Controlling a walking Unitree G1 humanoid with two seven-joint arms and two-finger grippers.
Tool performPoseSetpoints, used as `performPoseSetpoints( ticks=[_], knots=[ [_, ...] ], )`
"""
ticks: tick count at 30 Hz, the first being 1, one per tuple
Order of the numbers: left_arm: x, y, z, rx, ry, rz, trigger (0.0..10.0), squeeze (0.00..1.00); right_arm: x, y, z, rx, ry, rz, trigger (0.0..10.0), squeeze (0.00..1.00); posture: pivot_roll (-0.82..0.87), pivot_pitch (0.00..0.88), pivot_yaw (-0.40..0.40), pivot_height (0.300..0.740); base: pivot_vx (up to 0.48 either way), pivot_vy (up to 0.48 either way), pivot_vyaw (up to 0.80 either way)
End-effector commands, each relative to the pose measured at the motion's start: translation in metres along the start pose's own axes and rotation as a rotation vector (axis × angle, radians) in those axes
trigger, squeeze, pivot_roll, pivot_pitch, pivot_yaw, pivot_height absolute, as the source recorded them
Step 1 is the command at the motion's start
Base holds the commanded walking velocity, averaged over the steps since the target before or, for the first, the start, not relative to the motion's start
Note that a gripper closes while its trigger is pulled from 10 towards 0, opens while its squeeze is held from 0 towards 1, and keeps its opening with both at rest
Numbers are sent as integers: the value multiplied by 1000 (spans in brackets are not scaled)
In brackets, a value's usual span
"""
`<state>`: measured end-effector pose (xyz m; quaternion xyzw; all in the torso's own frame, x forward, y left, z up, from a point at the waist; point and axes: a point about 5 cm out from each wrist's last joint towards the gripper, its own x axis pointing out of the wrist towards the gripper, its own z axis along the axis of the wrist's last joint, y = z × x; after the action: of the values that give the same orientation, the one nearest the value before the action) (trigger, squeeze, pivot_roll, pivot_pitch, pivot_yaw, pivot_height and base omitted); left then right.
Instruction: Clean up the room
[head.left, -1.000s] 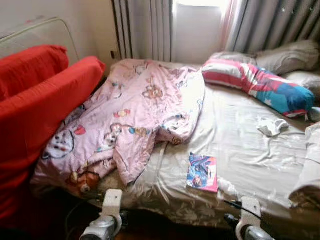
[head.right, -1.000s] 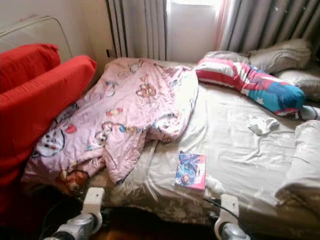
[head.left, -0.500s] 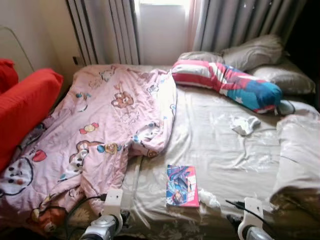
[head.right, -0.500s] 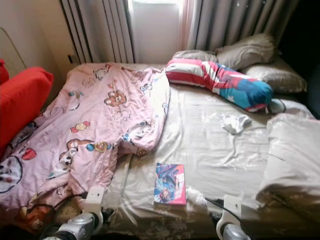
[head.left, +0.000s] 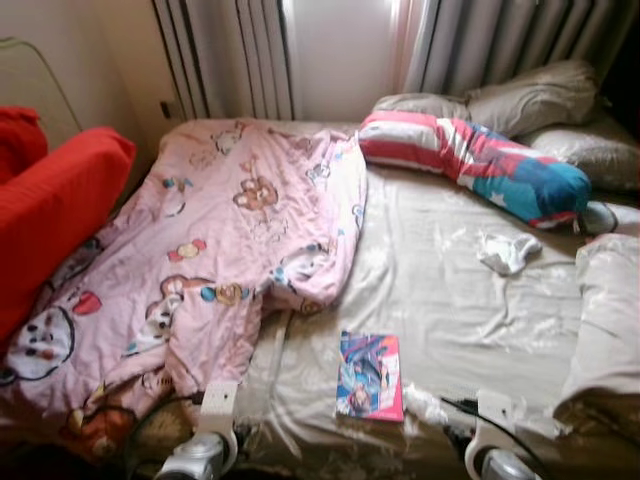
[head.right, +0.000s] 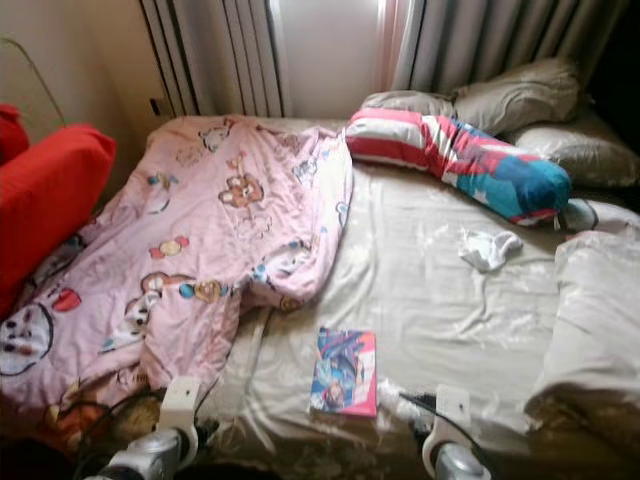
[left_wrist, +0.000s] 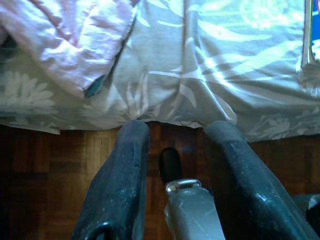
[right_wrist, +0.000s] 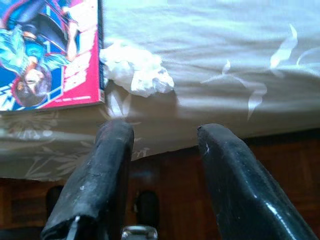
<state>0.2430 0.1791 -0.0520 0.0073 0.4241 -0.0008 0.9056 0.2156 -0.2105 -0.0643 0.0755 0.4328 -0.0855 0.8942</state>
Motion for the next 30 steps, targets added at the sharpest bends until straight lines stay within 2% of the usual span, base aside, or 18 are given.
performPoseSetpoints(
  ticks=[1,4,21,27,30],
  knots=[
    [0,2,-2,-18,8,10,10000,0,1,3,4,-11,-18,3,10000,0,20,0,-11,740,0,0,594],
    [0,2,-2,-24,7,12,10000,0,1,2,4,-9,-18,4,10000,0,21,0,-13,740,165,0,569],
    [0,0,-1,-50,-4,2,10000,0,1,2,5,13,-18,-6,10000,0,18,0,-22,740,281,0,0],
    [0,0,1,-49,-24,7,10000,0,1,1,5,25,-29,-16,10000,0,18,0,-23,740,0,0,0],
    [0,0,3,-79,-57,18,10000,0,0,1,6,46,-50,-19,10000,0,17,0,-21,740,0,0,0]
  ],
)
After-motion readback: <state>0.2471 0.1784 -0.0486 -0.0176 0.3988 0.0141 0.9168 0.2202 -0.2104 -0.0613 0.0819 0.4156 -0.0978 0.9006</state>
